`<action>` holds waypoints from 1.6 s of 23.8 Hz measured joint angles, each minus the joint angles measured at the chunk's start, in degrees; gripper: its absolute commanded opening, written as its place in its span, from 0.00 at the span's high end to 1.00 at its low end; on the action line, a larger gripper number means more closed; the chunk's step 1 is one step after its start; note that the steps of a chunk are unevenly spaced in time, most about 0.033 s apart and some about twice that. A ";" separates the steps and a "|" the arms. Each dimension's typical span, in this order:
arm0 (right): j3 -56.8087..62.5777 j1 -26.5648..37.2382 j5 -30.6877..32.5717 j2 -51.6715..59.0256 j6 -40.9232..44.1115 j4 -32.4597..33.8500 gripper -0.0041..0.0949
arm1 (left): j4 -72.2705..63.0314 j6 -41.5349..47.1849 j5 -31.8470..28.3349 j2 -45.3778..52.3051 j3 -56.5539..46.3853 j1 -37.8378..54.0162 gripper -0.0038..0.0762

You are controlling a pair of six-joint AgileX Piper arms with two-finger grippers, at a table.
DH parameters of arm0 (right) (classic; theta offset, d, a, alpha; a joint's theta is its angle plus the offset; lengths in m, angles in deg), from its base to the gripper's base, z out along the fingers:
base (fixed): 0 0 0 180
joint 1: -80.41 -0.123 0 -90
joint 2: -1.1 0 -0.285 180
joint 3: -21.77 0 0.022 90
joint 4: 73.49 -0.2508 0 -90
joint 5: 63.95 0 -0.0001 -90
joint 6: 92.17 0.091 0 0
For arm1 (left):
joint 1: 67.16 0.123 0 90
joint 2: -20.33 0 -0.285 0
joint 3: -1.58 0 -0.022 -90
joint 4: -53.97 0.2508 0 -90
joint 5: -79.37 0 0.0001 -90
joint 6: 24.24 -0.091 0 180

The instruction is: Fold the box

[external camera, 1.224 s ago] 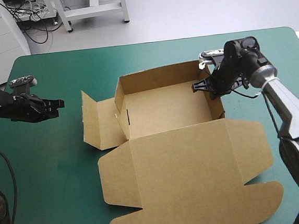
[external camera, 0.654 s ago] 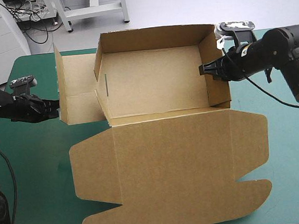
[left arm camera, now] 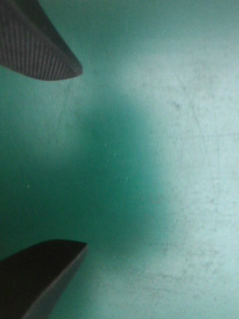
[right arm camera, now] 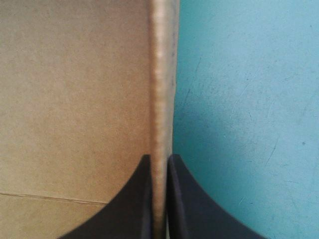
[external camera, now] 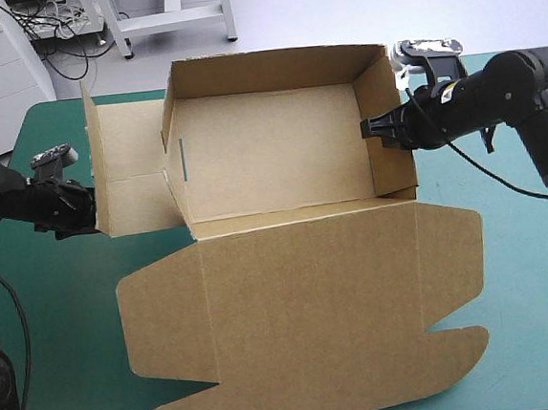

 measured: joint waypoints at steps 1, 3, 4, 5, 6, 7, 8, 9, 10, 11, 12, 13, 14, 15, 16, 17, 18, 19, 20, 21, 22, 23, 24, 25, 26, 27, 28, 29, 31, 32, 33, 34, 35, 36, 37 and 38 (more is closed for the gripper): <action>0.00 0.00 0.00 0.00 -0.01 0.00 0.97 | -1.22 0.00 0.49 0.00 0.00 0.00 0.18; 0.00 0.00 0.00 0.00 -0.26 0.23 0.97 | -4.63 0.00 1.08 0.00 0.00 0.00 0.19; 0.00 0.00 0.00 0.00 -0.39 0.64 0.97 | -7.18 0.00 1.13 0.00 0.00 0.00 0.19; 0.00 0.00 0.00 0.00 -0.44 1.62 0.97 | -9.61 -0.06 1.17 0.00 0.00 0.00 0.19; 0.00 0.00 0.00 0.00 -0.44 2.26 0.97 | -11.21 -0.29 1.17 0.00 0.00 0.00 0.19; 0.00 0.00 0.00 0.00 -0.44 3.28 0.97 | -13.02 -0.57 1.17 0.00 0.00 0.00 0.19; 0.00 0.00 0.00 0.00 -0.39 4.44 0.97 | -14.96 -0.91 1.17 0.00 0.00 0.00 0.19; 0.00 0.00 0.00 0.00 -0.20 5.79 0.97 | -16.64 -1.48 1.17 0.00 0.00 0.00 0.19; 0.00 0.00 0.00 -0.06 0.19 7.24 0.97 | -18.72 -2.42 1.17 0.00 0.00 -0.13 0.19; 0.00 0.00 0.00 -0.18 0.65 8.68 0.97 | -20.83 -3.41 1.10 0.00 0.00 -0.44 0.19; 0.00 0.00 0.00 -0.40 1.00 9.62 0.97 | -22.40 -4.18 1.03 0.00 0.00 -0.93 0.19; 0.00 0.00 0.00 -0.69 1.14 10.50 0.97 | -24.04 -4.81 0.97 0.00 0.00 -1.67 0.19; 0.00 0.00 0.00 -1.07 1.35 10.95 0.97 | -25.49 -5.32 0.97 0.00 0.00 -2.58 0.19; 0.00 0.00 0.00 -1.47 1.41 11.01 0.97 | -26.37 -5.55 0.92 0.00 0.00 -3.46 0.19; 0.00 0.00 0.00 -1.86 1.46 10.94 0.97 | -27.22 -6.08 0.85 0.00 0.00 -4.67 0.19; 0.00 0.00 0.00 -2.54 1.51 10.75 0.97 | -27.91 -6.48 0.85 0.00 0.00 -7.19 0.19; 0.00 0.00 0.00 -2.75 1.51 10.75 0.97 | -28.11 -6.65 0.85 0.00 0.00 -8.08 0.19; 0.00 0.00 0.00 -2.94 1.51 10.70 0.97 | -28.68 -6.72 0.90 0.00 0.00 -9.78 0.19; 0.00 0.00 0.00 -2.94 1.51 10.77 0.97 | -29.11 -6.78 0.90 0.00 0.00 -10.34 0.19; 0.00 0.00 0.00 -2.94 1.51 10.77 0.97 | -30.48 -6.96 0.90 0.00 0.00 -10.76 0.19; 0.00 0.00 0.00 -2.94 1.51 10.77 0.97 | -31.32 -6.96 0.90 0.00 0.00 -10.83 0.19; 0.00 0.00 0.00 -2.94 1.57 10.77 0.97 | -32.98 -7.10 0.84 0.00 0.00 -10.83 0.19; 0.00 0.00 0.00 -2.94 1.63 10.83 0.97 | -33.49 -7.15 0.80 0.00 0.00 -10.83 0.19; 0.00 0.00 0.00 -3.02 1.75 11.02 0.97 | -34.69 -7.34 0.85 0.00 0.00 -10.83 0.19; 0.00 0.00 0.00 -3.24 1.75 11.22 0.97 | -35.89 -7.39 0.85 0.00 0.00 -10.83 0.19; 0.00 0.00 0.00 -3.51 1.75 11.23 0.97 | -36.56 -7.53 0.85 0.00 0.00 -10.83 0.19; 0.00 0.00 0.00 -4.08 1.75 11.23 0.97 | -38.05 -8.14 0.80 0.00 0.00 -10.83 0.19; 0.00 0.00 0.00 -4.27 1.75 11.23 0.97 | -38.92 -8.36 0.80 0.00 0.00 -10.83 0.19; 0.00 0.00 0.00 -4.74 1.75 11.37 0.97 | -41.16 -9.10 0.80 0.00 0.00 -10.83 0.19; 0.00 0.00 0.00 -4.94 1.92 11.41 0.97 | -41.93 -9.60 0.80 0.00 0.00 -10.83 0.19; 0.00 0.00 0.00 -5.01 1.91 11.41 0.97 | -42.27 -9.69 0.85 0.00 0.00 -10.83 0.19; 0.00 0.00 0.00 -5.14 1.91 11.41 0.97 | -42.64 -9.80 0.85 0.00 0.00 -10.83 0.19; 0.00 0.00 0.00 -5.22 1.91 11.41 0.97 | -42.78 -9.96 0.80 0.00 0.00 -10.83 0.19; 0.00 0.00 0.00 -5.22 1.93 11.41 0.97 | -42.79 -10.18 0.80 0.00 0.00 -10.83 0.19; 0.00 0.00 0.00 -5.22 1.98 11.41 0.97 | -42.83 -10.61 0.80 0.00 0.00 -10.83 0.19; 0.00 0.00 0.00 -5.22 1.98 11.41 0.97 | -42.83 -11.08 0.80 0.00 0.00 -10.83 0.19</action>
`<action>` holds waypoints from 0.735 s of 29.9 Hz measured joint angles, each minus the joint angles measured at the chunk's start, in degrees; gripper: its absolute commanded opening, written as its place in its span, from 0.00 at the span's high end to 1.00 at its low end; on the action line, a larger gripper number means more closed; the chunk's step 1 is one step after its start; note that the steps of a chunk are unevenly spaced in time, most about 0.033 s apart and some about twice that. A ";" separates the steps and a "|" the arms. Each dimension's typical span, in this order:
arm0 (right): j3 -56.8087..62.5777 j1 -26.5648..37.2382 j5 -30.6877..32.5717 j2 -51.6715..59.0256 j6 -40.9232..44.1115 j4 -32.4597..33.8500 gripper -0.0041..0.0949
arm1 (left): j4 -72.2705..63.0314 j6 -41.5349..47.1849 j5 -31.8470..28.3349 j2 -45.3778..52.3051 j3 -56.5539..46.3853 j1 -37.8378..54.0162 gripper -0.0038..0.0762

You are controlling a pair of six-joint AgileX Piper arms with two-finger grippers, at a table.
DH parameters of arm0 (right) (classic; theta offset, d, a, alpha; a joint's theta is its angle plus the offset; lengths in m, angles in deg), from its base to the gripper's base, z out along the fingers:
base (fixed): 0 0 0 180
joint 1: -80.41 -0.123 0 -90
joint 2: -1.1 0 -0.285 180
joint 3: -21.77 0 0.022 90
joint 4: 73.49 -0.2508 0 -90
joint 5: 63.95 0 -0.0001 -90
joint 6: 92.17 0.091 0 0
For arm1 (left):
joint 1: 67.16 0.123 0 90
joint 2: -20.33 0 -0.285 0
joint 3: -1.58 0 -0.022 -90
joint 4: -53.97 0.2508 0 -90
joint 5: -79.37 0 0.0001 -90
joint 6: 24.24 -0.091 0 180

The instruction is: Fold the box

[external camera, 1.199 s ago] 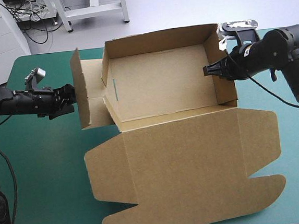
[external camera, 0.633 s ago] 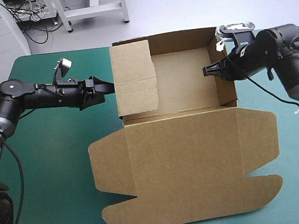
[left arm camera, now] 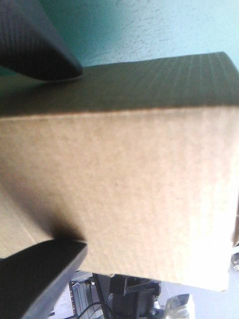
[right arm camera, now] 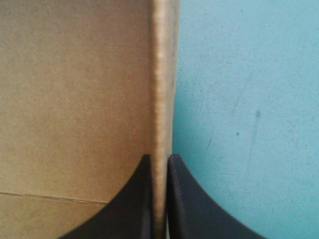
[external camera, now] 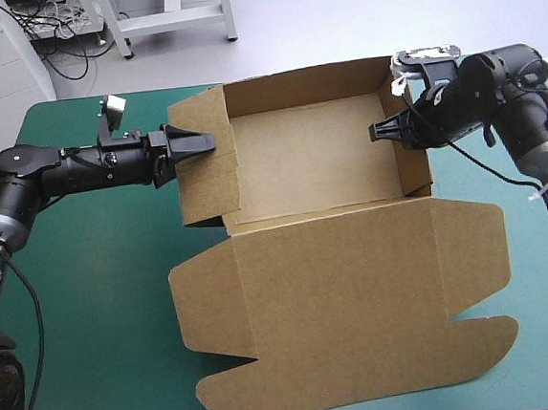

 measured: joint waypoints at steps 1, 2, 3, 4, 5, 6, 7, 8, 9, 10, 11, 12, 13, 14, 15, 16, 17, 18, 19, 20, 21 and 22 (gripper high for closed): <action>0.00 0.00 0.00 0.00 0.00 0.00 0.97 | 0.00 -0.17 0.00 0.00 0.00 0.00 0.19; 0.00 0.00 0.00 0.00 0.00 0.00 0.97 | 0.00 -0.34 0.00 0.00 0.00 0.00 0.19; 0.00 0.00 0.00 0.00 0.00 0.00 0.97 | -0.07 -0.39 0.00 0.00 0.00 0.00 0.19; 0.00 0.00 0.00 0.00 0.00 0.00 0.97 | -0.22 -0.39 0.00 0.00 0.00 0.00 0.19; 0.00 0.00 0.00 0.00 0.09 0.00 0.97 | -0.40 -0.39 0.00 0.00 0.00 0.00 0.19; 0.00 0.00 0.00 0.00 0.22 0.00 0.97 | -0.48 -0.39 0.00 0.00 0.00 0.00 0.19; 0.00 0.00 0.00 0.00 0.28 0.00 0.97 | -0.72 -0.39 0.00 0.00 0.00 -0.05 0.19; 0.00 0.00 0.00 0.00 0.39 0.00 0.97 | -0.93 -0.39 -0.06 0.00 0.00 -0.17 0.19; 0.00 0.00 0.00 0.00 0.38 0.00 0.97 | -0.93 -0.39 -0.11 0.00 0.00 -0.30 0.19; 0.00 0.00 0.00 0.00 0.38 0.00 0.97 | -0.70 -0.39 -0.21 0.00 0.00 -0.65 0.19; 0.00 0.00 0.00 0.00 0.38 0.00 0.97 | -0.25 -0.39 -0.27 0.00 0.10 -1.05 0.19; 0.00 0.00 0.00 0.00 0.38 0.00 0.97 | 1.02 -0.06 -0.27 0.00 0.44 -1.70 0.19; 0.00 0.00 0.00 0.00 0.38 0.00 0.97 | 3.09 0.61 -0.27 0.00 1.07 -2.49 0.19; 0.00 0.00 0.00 0.00 0.38 0.00 0.97 | 5.17 1.51 -0.27 -0.05 1.82 -3.26 0.19; 0.00 0.00 0.00 0.00 0.38 0.00 0.97 | 8.01 2.88 -0.20 -0.05 3.06 -4.29 0.19; 0.00 0.00 0.00 0.00 0.38 0.00 0.97 | 10.88 4.51 -0.04 -0.05 4.53 -5.31 0.19; 0.00 0.00 0.00 0.00 0.38 0.00 0.97 | 13.15 6.34 0.14 -0.05 5.79 -6.30 0.19; 0.00 0.00 0.00 0.00 0.38 0.00 0.97 | 15.88 8.30 0.29 -0.05 7.44 -7.18 0.19; 0.00 0.00 0.00 0.00 0.38 0.00 0.97 | 18.46 10.29 0.44 -0.05 9.09 -7.97 0.19; 0.00 0.00 0.00 0.00 0.38 0.00 0.97 | 20.87 11.91 0.49 -0.05 10.37 -8.54 0.19; 0.00 0.00 0.00 0.00 0.38 0.00 0.97 | 22.68 13.56 0.60 -0.05 11.89 -9.17 0.19; 0.00 0.00 0.00 0.00 0.38 0.00 0.97 | 25.24 15.97 0.77 -0.05 13.32 -9.76 0.19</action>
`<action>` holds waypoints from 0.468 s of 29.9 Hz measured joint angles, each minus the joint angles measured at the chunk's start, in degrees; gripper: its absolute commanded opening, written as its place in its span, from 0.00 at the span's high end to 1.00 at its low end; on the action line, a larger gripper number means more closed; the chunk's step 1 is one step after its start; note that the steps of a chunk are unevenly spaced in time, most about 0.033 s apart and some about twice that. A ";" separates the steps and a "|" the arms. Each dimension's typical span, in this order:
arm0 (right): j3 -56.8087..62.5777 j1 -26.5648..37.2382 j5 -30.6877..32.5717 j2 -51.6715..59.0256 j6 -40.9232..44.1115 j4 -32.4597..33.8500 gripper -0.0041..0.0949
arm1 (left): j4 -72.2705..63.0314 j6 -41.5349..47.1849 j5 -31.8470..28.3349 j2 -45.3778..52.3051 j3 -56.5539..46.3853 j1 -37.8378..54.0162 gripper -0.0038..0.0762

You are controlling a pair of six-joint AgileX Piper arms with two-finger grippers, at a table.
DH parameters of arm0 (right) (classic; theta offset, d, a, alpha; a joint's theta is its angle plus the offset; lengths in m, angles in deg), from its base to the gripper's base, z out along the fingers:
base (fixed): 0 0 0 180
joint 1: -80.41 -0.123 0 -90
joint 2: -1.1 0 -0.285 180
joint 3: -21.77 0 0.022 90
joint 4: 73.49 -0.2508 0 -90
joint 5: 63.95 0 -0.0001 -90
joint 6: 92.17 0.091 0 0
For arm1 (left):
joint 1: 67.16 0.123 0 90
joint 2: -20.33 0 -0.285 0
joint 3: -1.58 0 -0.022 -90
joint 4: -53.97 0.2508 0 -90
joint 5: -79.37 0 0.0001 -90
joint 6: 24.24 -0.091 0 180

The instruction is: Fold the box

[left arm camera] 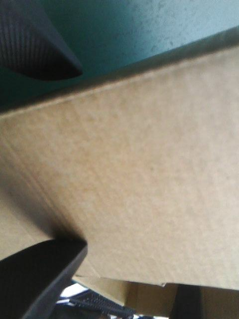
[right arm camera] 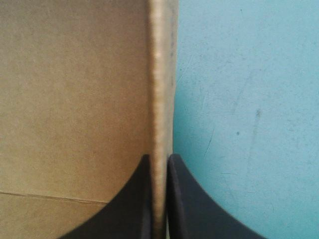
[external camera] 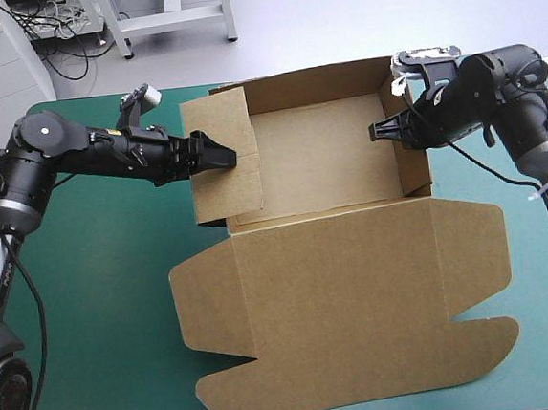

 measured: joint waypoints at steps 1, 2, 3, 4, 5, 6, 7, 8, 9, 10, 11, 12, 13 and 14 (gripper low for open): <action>0.00 0.00 0.00 0.00 0.00 0.00 0.97 | 1.62 1.64 0.10 0.00 1.32 -0.45 0.19; 0.00 0.00 0.00 0.00 0.02 0.00 0.97 | 3.69 3.74 0.32 0.00 2.47 -1.03 0.19; 0.00 0.00 0.00 0.00 0.07 0.00 0.97 | 5.71 5.88 0.44 0.05 3.40 -1.62 0.19; 0.00 0.00 0.00 0.00 0.24 0.00 0.97 | 7.31 8.01 0.47 0.05 3.98 -2.28 0.19; 0.00 0.00 0.00 0.00 0.36 0.00 0.97 | 9.25 10.04 0.41 0.11 4.45 -3.01 0.19; 0.00 0.00 0.00 0.00 0.44 0.00 0.97 | 11.05 11.98 0.12 0.11 4.69 -3.86 0.19; 0.00 0.00 0.00 0.00 0.44 0.00 0.97 | 12.87 13.46 -0.19 0.11 4.82 -4.63 0.19; 0.00 0.00 0.00 0.00 0.44 -0.06 0.97 | 14.77 14.98 -0.77 0.11 4.82 -5.76 0.19; 0.00 0.00 0.00 -0.04 0.44 -0.06 0.97 | 16.86 17.01 -1.33 0.11 4.85 -7.00 0.19; 0.00 -0.05 0.00 -0.04 0.44 -0.06 0.97 | 18.62 18.42 -1.84 0.11 4.85 -8.05 0.19; 0.05 -0.18 -0.05 -0.04 0.44 0.04 0.97 | 20.83 20.07 -2.52 0.11 4.85 -9.38 0.19; 0.05 -0.50 -0.05 -0.04 0.44 0.31 0.97 | 23.02 21.65 -3.18 0.11 4.85 -10.71 0.19; 0.05 -0.80 -0.05 -0.04 0.48 0.49 0.97 | 25.02 23.23 -3.78 0.11 4.85 -11.99 0.19; 0.05 -1.16 -0.05 -0.11 0.54 0.65 0.97 | 26.60 24.62 -4.20 0.11 4.85 -13.15 0.19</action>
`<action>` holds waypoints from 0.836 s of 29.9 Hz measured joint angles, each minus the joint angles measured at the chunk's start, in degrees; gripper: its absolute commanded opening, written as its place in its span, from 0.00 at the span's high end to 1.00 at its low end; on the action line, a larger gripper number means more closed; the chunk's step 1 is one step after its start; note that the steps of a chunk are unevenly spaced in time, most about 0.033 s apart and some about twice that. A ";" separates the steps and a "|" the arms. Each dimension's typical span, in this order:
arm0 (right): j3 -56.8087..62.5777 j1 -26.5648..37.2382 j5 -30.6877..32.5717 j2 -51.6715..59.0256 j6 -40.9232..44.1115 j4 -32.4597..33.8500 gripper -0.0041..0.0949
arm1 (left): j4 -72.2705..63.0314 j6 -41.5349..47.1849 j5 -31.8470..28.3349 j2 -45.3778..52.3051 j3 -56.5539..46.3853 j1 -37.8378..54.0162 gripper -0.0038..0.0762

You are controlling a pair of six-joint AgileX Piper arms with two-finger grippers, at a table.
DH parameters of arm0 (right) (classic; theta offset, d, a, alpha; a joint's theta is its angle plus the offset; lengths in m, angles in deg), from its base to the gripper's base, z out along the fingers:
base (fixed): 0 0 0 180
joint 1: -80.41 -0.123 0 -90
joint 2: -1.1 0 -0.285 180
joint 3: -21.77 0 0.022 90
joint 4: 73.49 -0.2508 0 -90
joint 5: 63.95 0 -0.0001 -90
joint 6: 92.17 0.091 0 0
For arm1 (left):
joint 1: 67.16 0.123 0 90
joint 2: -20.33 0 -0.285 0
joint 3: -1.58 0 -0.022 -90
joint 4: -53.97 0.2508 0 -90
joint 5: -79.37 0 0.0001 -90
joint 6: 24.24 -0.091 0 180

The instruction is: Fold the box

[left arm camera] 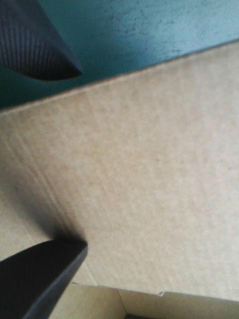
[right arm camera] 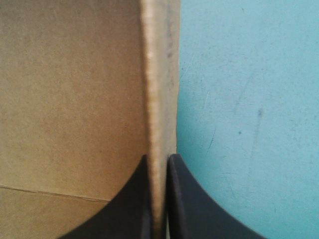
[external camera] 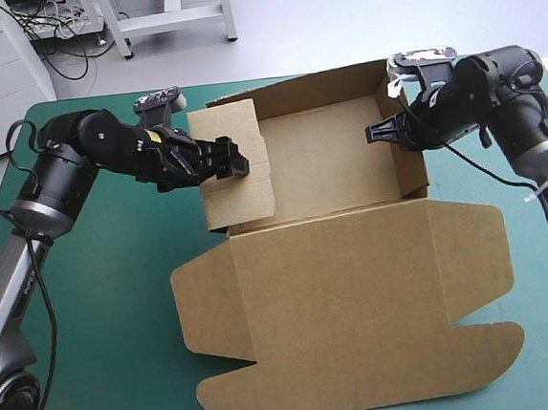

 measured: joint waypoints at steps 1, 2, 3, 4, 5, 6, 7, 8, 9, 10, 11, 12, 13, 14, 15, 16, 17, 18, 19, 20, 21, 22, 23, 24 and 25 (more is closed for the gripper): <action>0.00 -0.45 -0.06 -0.07 0.23 0.14 0.97 | 1.83 1.26 -0.23 0.00 0.00 -0.96 0.19; 0.00 -0.92 -0.28 -0.12 0.58 0.26 0.97 | 3.39 2.58 -0.40 0.00 0.00 -1.74 0.19; 0.00 -1.32 -0.51 -0.18 0.85 0.38 0.97 | 4.38 3.15 -0.39 -0.05 0.00 -2.13 0.19; 0.04 -1.83 -0.83 -0.23 1.12 0.52 0.97 | 5.40 3.83 -0.47 -0.12 0.00 -2.65 0.19; 0.04 -2.31 -1.19 -0.29 1.29 0.66 0.97 | 5.76 4.39 -0.60 -0.39 0.02 -2.77 0.19; 0.04 -2.70 -1.44 -0.29 1.50 0.80 0.97 | 5.84 4.59 -0.67 -0.68 0.07 -2.84 0.19; 0.04 -2.98 -1.69 -0.29 1.76 0.93 0.97 | 5.84 4.73 -0.78 -1.07 0.10 -2.84 0.19; 0.04 -3.25 -1.85 -0.29 2.07 1.16 0.97 | 5.84 4.93 -1.03 -1.49 0.14 -2.84 0.19; 0.04 -3.40 -1.98 -0.29 2.32 1.35 0.97 | 5.78 4.99 -1.27 -1.83 0.14 -2.84 0.19; 0.04 -3.45 -2.01 -0.29 2.47 1.53 0.97 | 5.71 5.03 -1.50 -2.27 0.14 -2.84 0.19; 0.04 -3.45 -2.01 -0.29 2.62 1.70 0.97 | 5.57 5.03 -1.71 -2.61 0.20 -2.84 0.19; 0.04 -3.45 -2.01 -0.29 2.70 1.73 0.97 | 5.57 5.22 -1.82 -2.85 0.20 -2.84 0.19; 0.04 -3.45 -2.01 -0.29 2.70 1.94 0.97 | 5.57 5.70 -2.03 -3.01 0.20 -2.84 0.21; 0.04 -3.45 -2.01 -0.29 2.75 2.10 0.97 | 5.57 5.96 -2.11 -3.16 0.20 -2.84 0.22; 0.04 -3.45 -2.01 -0.29 2.74 2.11 0.97 | 5.57 6.39 -2.17 -3.23 0.20 -2.84 0.24; 0.04 -3.45 -2.01 -0.29 2.74 2.11 0.97 | 5.57 6.88 -2.22 -3.34 0.20 -2.84 0.27; 0.04 -3.45 -2.01 -0.29 2.74 2.11 0.97 | 5.57 7.30 -2.29 -3.34 0.24 -2.90 0.29; 0.04 -3.45 -2.01 -0.29 2.74 2.11 0.97 | 5.57 7.51 -2.34 -3.34 0.24 -2.90 0.31; 0.04 -3.45 -2.01 -0.29 2.83 2.11 0.97 | 5.57 7.63 -2.40 -3.36 0.24 -2.90 0.34; 0.04 -3.45 -2.01 -0.29 2.82 2.11 0.97 | 5.57 7.76 -2.52 -3.41 0.32 -2.90 0.36; 0.04 -3.45 -2.01 -0.29 2.90 2.11 0.97 | 5.57 7.78 -2.61 -3.41 0.32 -2.96 0.37; 0.04 -3.45 -2.01 -0.29 2.89 2.18 0.97 | 5.81 7.94 -3.00 -3.41 0.32 -3.01 0.39; 0.04 -3.45 -2.01 -0.29 2.91 2.18 0.97 | 6.07 7.93 -3.37 -3.48 0.32 -3.01 0.40; 0.04 -3.45 -2.08 -0.29 2.97 2.18 0.97 | 6.25 8.00 -3.82 -3.48 0.32 -3.01 0.41; 0.04 -3.45 -2.19 -0.29 3.13 2.24 0.97 | 6.48 8.06 -4.37 -3.50 0.32 -3.01 0.43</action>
